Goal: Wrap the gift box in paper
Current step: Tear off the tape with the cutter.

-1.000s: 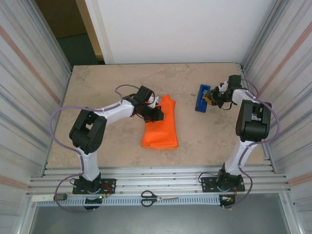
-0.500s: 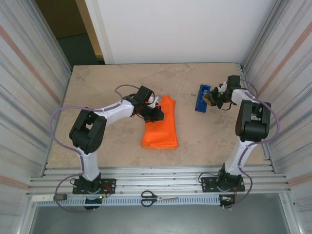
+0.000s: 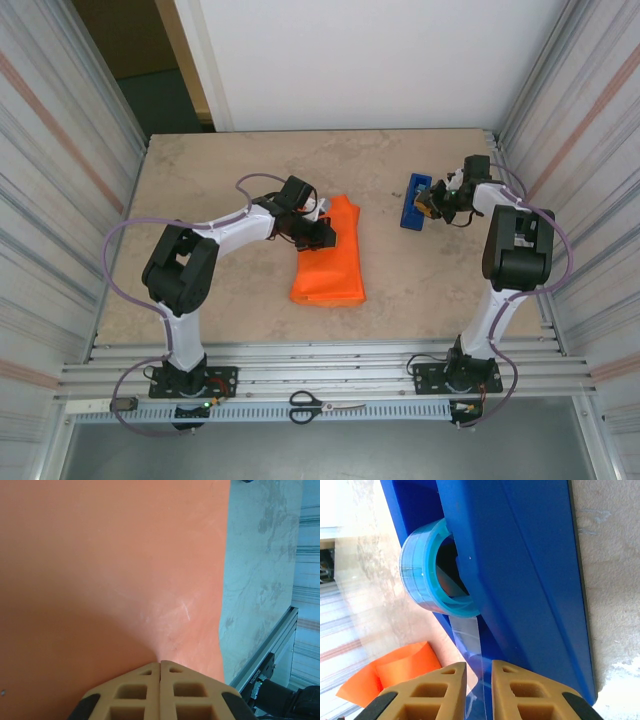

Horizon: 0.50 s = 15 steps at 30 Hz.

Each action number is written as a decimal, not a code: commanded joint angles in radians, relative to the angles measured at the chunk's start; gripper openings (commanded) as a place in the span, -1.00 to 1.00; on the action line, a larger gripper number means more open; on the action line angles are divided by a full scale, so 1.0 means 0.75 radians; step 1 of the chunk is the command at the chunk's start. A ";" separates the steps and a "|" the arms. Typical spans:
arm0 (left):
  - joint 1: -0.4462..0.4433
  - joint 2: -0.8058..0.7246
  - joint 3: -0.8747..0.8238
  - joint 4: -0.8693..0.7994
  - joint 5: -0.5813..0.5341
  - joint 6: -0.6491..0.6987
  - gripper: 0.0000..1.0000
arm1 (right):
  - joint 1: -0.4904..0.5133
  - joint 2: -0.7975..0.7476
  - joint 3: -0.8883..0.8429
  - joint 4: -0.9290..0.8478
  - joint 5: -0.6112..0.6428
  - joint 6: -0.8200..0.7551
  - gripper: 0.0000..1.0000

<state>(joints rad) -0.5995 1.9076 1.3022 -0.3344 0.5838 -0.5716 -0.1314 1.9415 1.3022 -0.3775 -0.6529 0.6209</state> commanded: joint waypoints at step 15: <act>-0.018 0.109 -0.065 -0.092 -0.084 0.046 -1.00 | -0.019 -0.096 -0.073 0.044 -0.052 0.050 -0.44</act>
<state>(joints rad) -0.5995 1.9076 1.3022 -0.3344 0.5850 -0.5682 -0.1398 1.9156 1.2606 -0.3367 -0.6762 0.6441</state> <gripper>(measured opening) 0.043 0.285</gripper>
